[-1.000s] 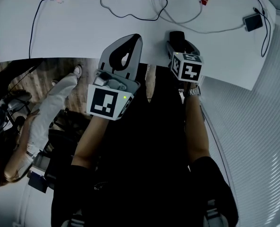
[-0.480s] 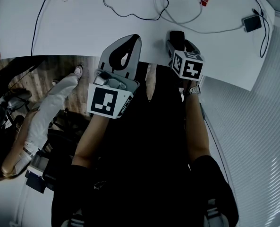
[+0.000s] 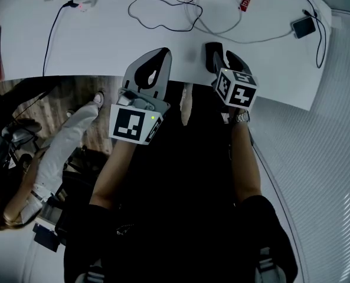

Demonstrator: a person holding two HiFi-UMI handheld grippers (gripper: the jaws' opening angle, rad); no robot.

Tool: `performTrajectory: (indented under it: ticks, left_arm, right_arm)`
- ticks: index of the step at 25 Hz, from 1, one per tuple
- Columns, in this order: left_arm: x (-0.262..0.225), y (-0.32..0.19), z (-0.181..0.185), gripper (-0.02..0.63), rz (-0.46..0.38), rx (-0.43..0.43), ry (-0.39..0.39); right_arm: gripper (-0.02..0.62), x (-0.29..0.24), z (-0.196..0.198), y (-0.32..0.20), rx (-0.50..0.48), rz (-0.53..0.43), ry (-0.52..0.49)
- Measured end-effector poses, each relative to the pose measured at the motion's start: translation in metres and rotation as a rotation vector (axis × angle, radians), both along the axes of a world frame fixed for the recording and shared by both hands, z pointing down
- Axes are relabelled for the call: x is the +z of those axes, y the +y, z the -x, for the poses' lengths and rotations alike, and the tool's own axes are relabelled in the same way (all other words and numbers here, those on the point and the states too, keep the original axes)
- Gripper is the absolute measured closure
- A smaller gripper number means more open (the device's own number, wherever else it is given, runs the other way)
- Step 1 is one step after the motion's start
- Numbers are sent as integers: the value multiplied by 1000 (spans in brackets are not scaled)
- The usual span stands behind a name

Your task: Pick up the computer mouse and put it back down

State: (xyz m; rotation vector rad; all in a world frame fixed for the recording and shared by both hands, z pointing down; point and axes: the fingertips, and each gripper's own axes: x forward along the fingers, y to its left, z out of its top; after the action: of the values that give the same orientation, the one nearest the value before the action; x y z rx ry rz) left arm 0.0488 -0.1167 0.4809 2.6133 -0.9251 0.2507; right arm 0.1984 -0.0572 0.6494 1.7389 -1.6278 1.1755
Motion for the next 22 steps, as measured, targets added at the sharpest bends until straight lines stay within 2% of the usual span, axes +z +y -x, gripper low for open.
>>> performTrajectory:
  ticks: [3,5,12,17,22]
  left_arm:
    - [0,3,2,600,-7,10,-5]
    - [-7,8,3,600,-13,15,-9]
    - [-33,26,2,600,-49,40,-8]
    - [-38,37,3,600,-58,53,-12]
    - [-44,46,2,600,-68,57,-7]
  right_arm:
    - [560,-15,-1,0,24,-42,8]
    - [595,-32,-1,3,28,-67,23]
    - [595,-93,7,11,15,-181,-23]
    - [597,-119,16,20,-18,-220,-32]
    - [597,-137,16,30,-11,-260,-35]
